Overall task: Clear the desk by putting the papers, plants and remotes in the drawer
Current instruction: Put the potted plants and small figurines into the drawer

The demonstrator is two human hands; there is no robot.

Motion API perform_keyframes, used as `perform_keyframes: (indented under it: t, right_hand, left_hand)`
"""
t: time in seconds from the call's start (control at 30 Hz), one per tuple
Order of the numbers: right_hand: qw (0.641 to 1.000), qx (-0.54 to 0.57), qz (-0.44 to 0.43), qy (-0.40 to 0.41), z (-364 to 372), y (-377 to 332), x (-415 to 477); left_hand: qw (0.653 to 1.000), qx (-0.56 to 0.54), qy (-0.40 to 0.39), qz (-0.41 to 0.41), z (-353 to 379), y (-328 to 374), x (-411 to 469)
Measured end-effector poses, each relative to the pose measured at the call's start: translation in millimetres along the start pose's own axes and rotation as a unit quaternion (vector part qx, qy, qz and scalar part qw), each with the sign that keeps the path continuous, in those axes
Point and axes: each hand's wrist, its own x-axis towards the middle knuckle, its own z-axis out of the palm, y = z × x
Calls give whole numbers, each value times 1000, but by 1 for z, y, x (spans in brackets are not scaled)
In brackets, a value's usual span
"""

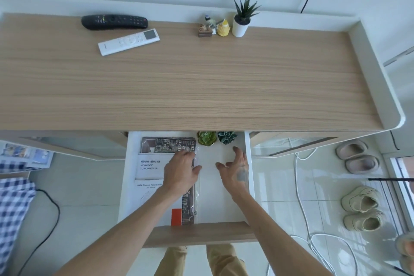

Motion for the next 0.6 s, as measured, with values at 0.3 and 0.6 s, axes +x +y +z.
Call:
perform_keyframes:
  t: [0.3, 0.6]
  right_hand:
    - [987, -135, -86, -11, -64, -50, -31]
    - [970, -172, -171, 19, -131, -122, 21]
  left_hand:
    - [996, 56, -16, 73, -85, 37, -14]
    - [993, 69, 40, 91, -161, 83, 52]
